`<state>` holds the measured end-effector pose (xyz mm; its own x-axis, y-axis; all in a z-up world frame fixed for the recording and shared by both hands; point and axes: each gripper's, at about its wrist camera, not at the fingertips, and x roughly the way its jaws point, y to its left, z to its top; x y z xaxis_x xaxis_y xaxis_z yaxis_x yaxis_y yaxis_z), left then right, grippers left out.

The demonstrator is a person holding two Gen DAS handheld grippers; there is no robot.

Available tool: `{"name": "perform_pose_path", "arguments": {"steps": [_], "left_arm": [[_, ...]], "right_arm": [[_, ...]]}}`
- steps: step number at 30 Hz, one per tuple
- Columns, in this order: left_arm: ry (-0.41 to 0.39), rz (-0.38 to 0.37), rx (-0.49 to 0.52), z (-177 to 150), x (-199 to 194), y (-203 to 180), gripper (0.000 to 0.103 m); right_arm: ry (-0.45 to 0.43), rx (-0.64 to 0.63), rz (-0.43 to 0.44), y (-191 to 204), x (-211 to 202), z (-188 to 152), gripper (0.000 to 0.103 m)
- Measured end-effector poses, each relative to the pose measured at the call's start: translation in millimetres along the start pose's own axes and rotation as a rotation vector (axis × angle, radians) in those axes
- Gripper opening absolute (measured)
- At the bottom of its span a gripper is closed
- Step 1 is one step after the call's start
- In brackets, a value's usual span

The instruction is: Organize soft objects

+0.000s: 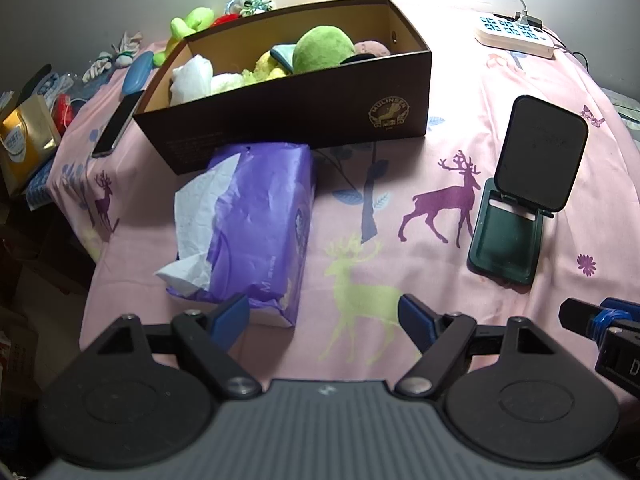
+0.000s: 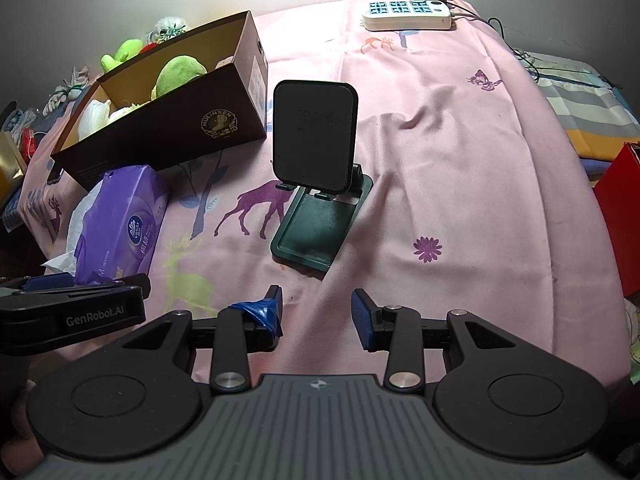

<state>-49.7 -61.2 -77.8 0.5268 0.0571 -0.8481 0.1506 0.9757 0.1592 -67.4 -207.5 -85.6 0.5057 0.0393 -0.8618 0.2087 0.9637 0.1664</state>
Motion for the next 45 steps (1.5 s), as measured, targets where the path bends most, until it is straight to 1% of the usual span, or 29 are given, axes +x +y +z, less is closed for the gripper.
{"name": "perform_pose_path", "arguments": {"steps": [45], "left_arm": [[-0.003,0.0,0.001,-1.9,0.5,-3.2,0.08]], "right_arm": [[0.012,0.0,0.005,-1.4,3.5,-0.7,0.021]]}}
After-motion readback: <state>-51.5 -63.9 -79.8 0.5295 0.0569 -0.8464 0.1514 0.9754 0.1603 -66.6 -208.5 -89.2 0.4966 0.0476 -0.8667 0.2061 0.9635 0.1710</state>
